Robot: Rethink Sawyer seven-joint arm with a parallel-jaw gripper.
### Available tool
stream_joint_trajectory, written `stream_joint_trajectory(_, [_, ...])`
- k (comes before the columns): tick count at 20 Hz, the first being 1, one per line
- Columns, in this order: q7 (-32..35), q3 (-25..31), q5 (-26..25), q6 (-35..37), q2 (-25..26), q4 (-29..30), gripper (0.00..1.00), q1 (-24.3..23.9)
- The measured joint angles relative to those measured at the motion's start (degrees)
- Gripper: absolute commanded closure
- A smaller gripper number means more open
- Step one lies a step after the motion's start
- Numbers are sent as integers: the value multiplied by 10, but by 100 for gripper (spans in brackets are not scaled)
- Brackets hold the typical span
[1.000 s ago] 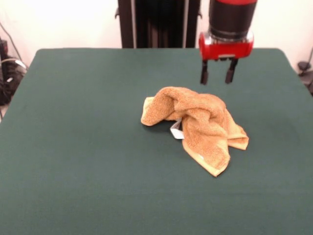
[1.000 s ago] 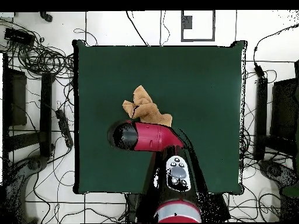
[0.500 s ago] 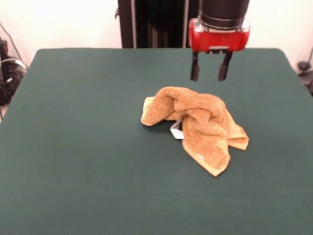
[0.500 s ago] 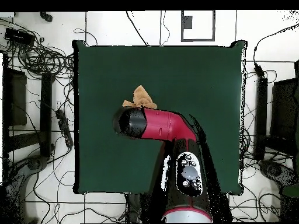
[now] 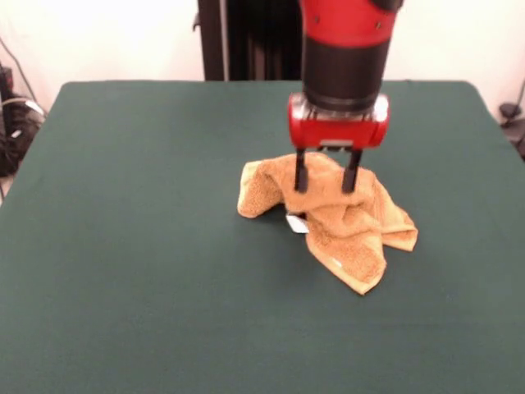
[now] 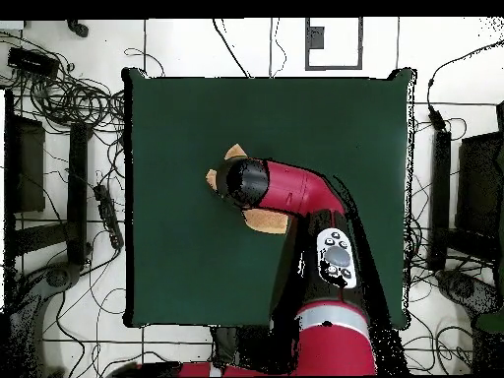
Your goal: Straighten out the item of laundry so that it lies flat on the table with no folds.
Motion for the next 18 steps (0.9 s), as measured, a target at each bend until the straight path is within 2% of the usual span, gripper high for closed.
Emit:
stream_joint_trajectory(8, [0,1,10,-63,60,-32,0,-4])
stream_joint_trajectory(18, [0,2,18,-145,92,-35,0,-4])
